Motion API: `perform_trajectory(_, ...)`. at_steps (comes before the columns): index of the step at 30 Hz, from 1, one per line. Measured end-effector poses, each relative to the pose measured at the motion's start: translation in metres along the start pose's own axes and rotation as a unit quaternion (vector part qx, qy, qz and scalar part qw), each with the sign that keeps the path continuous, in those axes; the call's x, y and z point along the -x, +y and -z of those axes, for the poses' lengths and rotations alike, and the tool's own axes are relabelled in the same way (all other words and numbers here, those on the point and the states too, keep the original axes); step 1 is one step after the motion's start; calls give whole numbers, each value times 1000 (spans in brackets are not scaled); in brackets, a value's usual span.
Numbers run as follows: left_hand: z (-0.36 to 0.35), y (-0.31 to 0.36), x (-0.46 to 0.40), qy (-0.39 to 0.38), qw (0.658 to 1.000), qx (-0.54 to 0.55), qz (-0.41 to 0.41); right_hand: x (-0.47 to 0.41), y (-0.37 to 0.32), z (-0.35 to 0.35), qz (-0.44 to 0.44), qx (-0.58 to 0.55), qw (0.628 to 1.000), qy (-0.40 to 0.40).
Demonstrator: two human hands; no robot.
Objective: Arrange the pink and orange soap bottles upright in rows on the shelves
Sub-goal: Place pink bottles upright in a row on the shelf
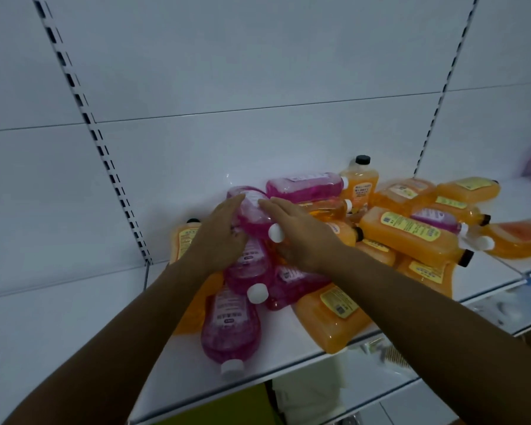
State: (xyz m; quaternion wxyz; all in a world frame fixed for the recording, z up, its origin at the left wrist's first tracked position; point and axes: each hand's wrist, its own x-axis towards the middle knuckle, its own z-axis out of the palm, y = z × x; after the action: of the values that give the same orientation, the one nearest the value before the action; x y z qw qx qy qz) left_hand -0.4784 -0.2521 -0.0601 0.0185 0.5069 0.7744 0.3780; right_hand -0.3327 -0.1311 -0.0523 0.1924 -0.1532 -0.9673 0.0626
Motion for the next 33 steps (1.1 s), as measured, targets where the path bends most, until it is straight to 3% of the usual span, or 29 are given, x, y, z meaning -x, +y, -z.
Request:
perform_trajectory(9, 2, -12, -6, 6, 998, -35, -51, -6, 2, 0, 41, -60, 993, 94)
perform_trajectory(17, 24, 35, -34, 102, 969, -72, -216, 24, 5, 84, -8, -243, 956, 166)
perform_trajectory(23, -15, 102, -44, -1, 972, -12, -236, 69, 51, 125, -67, -309, 918, 240)
perform_trajectory(33, -157, 255, -64, -93, 963, 89, -236, 177, 193, 171, -172, -313, 870, 339)
